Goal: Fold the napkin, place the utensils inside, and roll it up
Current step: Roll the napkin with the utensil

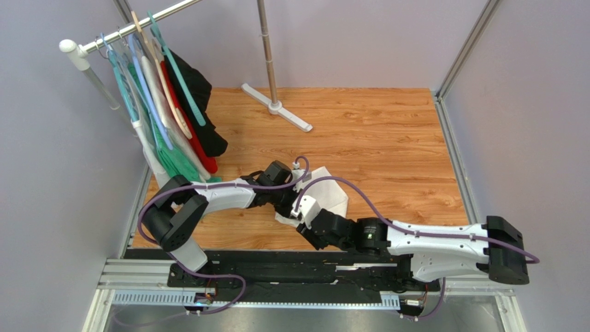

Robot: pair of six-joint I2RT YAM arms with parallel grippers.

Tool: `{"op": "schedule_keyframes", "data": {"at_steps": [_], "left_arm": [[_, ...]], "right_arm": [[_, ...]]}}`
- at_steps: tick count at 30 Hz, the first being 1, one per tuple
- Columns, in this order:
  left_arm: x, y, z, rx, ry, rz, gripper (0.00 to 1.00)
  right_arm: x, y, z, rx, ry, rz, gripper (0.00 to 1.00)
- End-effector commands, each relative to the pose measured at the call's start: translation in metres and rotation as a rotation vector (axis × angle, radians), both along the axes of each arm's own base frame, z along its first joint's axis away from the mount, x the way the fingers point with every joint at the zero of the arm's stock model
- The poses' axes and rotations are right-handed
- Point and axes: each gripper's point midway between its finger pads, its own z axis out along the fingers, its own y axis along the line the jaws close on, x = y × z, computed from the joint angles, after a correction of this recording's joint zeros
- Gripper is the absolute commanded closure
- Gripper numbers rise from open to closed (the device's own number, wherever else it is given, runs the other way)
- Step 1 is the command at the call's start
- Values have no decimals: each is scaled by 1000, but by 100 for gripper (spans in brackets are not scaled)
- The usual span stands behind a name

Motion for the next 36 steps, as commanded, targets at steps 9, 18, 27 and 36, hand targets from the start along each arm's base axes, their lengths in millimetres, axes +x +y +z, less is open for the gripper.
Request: {"op": "schedule_keyframes", "data": {"at_steps": [9,18,27,36], "left_arm": [[-24,40,-28,203,201,3,98],[-24,41,-27,206,204,-1,98],[-24,38,-23,193,203,-10,98],[-21,35,-19,180,190,-23,98]], "right_arm": [[13,15,-46,-199,-49,-15,57],[24,6,-68,-309,-66,-35,56],[41,-6,-84,-341,-26,-91,56],[38,0,-101,-378,45,-32,57]]}}
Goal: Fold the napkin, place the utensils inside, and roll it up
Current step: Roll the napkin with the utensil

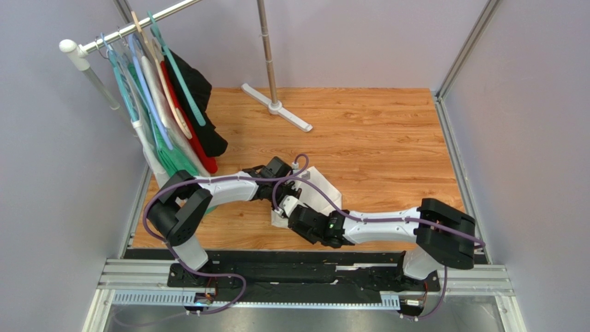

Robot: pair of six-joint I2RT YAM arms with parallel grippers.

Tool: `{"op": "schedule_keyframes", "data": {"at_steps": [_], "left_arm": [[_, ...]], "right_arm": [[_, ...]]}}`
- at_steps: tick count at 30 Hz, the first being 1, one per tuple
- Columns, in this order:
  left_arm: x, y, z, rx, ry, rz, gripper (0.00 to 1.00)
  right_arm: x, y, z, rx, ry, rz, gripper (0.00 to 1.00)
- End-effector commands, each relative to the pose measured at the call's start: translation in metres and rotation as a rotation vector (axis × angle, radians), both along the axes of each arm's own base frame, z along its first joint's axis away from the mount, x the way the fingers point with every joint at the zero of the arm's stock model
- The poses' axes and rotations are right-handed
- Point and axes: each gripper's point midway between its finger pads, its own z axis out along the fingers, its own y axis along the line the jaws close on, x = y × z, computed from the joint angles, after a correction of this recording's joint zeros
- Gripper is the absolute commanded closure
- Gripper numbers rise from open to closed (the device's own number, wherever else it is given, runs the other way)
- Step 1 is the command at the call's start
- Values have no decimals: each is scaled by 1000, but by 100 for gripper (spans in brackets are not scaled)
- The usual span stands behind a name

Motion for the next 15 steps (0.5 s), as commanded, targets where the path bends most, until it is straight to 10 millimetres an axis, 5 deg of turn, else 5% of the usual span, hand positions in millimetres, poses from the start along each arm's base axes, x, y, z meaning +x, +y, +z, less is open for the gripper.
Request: {"op": "schedule_keyframes", "data": {"at_steps": [1,10,15], "left_arm": [[-13,23,-17,109,44,-28,98],[-11,19,-15,97,43,-39,98],[-6,19,-9,89,36,-22,96]], "right_arm": [[1,5,-11,-31,35,20,57],[4,2,-38,-102,88,1,60],[0,5,-52,-136,153,-3,98]]}}
